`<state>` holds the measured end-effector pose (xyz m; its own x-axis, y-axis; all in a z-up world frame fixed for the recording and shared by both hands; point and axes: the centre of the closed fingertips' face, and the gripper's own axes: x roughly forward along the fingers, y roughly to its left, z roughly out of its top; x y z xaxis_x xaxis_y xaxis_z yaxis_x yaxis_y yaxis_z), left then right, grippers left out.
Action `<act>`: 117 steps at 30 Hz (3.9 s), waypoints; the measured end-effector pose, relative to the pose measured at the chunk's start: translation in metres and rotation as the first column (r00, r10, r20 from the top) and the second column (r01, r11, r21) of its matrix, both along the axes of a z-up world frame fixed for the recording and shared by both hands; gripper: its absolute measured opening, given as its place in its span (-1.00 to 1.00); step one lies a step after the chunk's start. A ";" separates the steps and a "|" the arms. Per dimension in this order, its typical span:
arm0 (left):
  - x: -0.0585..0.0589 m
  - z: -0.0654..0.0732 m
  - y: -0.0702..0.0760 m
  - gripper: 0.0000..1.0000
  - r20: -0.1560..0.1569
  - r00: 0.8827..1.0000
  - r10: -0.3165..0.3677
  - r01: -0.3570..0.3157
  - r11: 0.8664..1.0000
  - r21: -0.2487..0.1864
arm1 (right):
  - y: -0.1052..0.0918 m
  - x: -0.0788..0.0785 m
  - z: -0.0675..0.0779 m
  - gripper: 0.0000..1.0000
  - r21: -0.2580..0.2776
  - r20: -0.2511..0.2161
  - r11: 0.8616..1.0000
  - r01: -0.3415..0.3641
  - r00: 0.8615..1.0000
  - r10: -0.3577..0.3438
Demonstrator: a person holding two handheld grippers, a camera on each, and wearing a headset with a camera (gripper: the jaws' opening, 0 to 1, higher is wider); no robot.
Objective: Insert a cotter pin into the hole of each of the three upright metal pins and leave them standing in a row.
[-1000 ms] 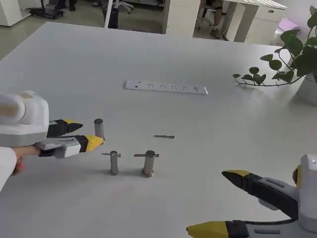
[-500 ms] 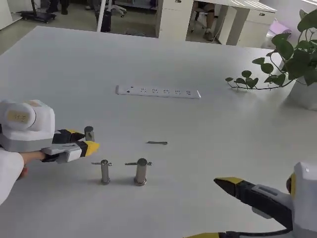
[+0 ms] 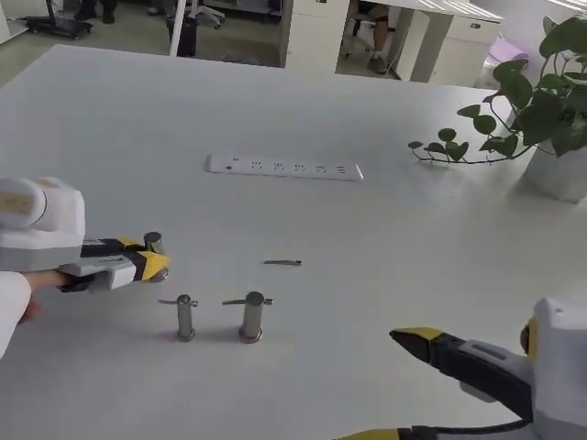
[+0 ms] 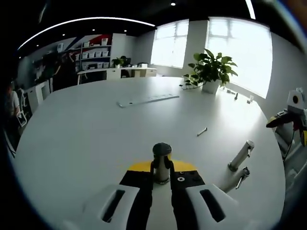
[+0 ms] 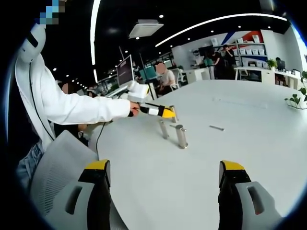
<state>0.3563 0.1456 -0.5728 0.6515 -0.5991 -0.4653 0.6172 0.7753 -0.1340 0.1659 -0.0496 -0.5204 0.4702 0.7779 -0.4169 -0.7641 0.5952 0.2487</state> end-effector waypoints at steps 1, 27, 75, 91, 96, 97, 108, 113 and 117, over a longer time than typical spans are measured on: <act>0.002 0.003 0.003 -0.79 0.005 0.999 0.033 -0.033 0.999 -0.011 | 0.001 -0.001 0.000 0.84 0.000 0.001 1.000 -0.001 1.000 0.001; -0.060 0.051 0.031 -0.82 0.111 0.994 0.017 -0.024 0.998 0.064 | 0.011 -0.004 0.007 0.81 0.022 0.037 1.000 -0.016 0.999 0.016; -0.152 0.007 -0.035 -0.80 -0.001 0.996 -0.085 0.084 0.992 0.094 | 0.014 -0.009 0.002 0.80 0.025 0.032 0.999 -0.034 0.999 0.034; -0.158 0.001 -0.039 -0.78 0.005 0.995 -0.101 0.100 0.989 0.111 | 0.016 -0.011 -0.001 0.78 0.011 0.031 0.999 -0.044 0.999 0.044; -0.158 0.002 -0.040 -0.77 -0.003 0.996 -0.090 0.090 0.991 0.101 | 0.015 -0.009 -0.002 0.78 0.010 0.033 0.999 -0.036 0.999 0.036; -0.158 0.002 -0.039 -0.77 -0.009 0.996 -0.084 0.085 0.992 0.091 | 0.015 -0.010 -0.002 0.78 0.010 0.036 0.999 -0.038 0.999 0.037; -0.171 0.011 -0.044 -0.34 -0.026 0.983 -0.181 0.182 0.983 0.028 | 0.016 -0.012 -0.004 0.76 0.005 0.031 0.999 -0.050 0.998 0.050; -0.184 0.015 -0.040 0.04 -0.058 0.971 -0.233 0.234 0.972 0.001 | 0.016 -0.013 -0.005 0.76 0.001 0.027 0.999 -0.051 0.998 0.051; -0.200 0.020 -0.042 0.38 -0.096 0.950 -0.297 0.289 0.953 -0.092 | 0.014 -0.014 -0.006 0.76 -0.003 0.022 0.999 -0.051 0.998 0.051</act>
